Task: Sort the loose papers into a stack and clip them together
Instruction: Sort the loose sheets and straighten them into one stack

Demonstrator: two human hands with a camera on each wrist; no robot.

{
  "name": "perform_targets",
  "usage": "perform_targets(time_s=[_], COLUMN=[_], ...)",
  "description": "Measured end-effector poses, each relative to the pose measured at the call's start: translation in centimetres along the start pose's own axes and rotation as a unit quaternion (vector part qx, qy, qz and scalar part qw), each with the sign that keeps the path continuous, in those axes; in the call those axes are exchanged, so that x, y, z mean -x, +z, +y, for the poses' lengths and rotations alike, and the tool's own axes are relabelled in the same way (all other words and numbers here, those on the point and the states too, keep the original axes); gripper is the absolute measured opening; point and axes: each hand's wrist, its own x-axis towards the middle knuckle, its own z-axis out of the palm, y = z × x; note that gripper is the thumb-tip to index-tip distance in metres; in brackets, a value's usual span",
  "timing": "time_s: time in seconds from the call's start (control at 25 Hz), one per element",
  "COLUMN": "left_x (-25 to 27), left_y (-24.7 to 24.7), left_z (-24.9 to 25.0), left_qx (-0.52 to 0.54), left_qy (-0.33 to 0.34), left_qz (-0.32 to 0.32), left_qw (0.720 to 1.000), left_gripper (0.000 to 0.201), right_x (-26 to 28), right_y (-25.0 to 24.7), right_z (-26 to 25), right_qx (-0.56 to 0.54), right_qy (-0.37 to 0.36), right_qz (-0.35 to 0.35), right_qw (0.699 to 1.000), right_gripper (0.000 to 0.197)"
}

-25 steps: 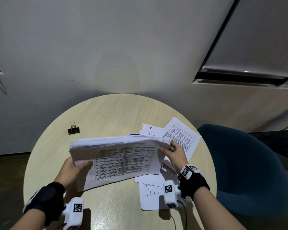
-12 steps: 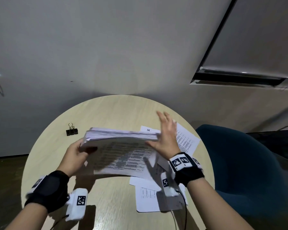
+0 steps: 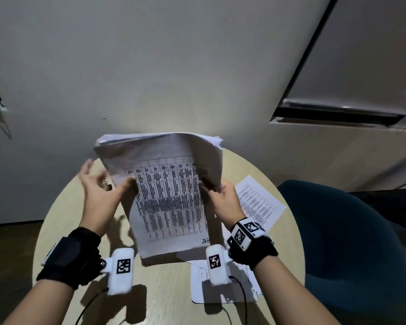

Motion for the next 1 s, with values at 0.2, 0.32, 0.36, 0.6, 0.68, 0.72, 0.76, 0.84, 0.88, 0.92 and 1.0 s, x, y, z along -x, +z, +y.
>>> perform_targets(time_s=[0.2,0.32,0.36,0.6,0.68,0.72,0.76,0.84,0.88,0.92,1.0], left_x=[2.1,4.4,4.7,3.5,3.5,3.6,3.8,4.6,4.9,4.9,4.3], left_y=[0.5,1.5,1.7,1.7,1.9,1.8,1.7,1.3,1.0,0.9,0.9], left_z=[-3.3,-4.6,-4.7,-2.8,-2.0,-1.9,-2.1,-2.7,-2.8,-2.9,-3.0], left_qx=[-0.011,0.005,0.004,0.05,0.062,0.063,0.058,0.055,0.057,0.058,0.064], left_qy=[-0.033,-0.041,-0.036,0.003,0.021,0.021,0.014,-0.019,-0.037,-0.049,-0.067], left_qz=[-0.135,-0.151,-0.149,-0.146,-0.144,-0.146,-0.15,-0.164,-0.175,-0.183,-0.183], left_qw=[0.99,0.988,0.988,0.988,0.987,0.987,0.987,0.985,0.982,0.98,0.979], left_gripper=[0.062,0.034,0.031,0.037,0.034,0.032,0.031,0.03,0.033,0.042,0.052], right_x=[1.6,3.2,3.4,2.3,2.2,2.4,2.8,3.7,4.0,4.3,4.3], right_y=[-0.4,-0.1,0.0,-0.4,-0.6,-0.7,-0.8,-1.0,-1.1,-1.2,-1.3], right_z=[3.9,5.7,5.8,3.9,3.2,3.2,3.1,3.3,3.7,3.8,2.9], right_qx=[-0.036,-0.06,-0.067,-0.062,-0.073,-0.074,-0.071,-0.054,-0.039,-0.033,-0.03], right_qy=[0.104,0.152,0.151,0.113,0.095,0.084,0.084,0.088,0.086,0.078,0.085], right_qz=[0.018,0.059,0.062,0.058,0.06,0.054,0.044,0.016,-0.008,-0.028,-0.042], right_qw=[0.994,0.985,0.984,0.99,0.991,0.992,0.993,0.995,0.996,0.996,0.995], right_gripper=[0.038,0.056,0.045,0.054,0.043,0.035,0.031,0.031,0.032,0.032,0.031])
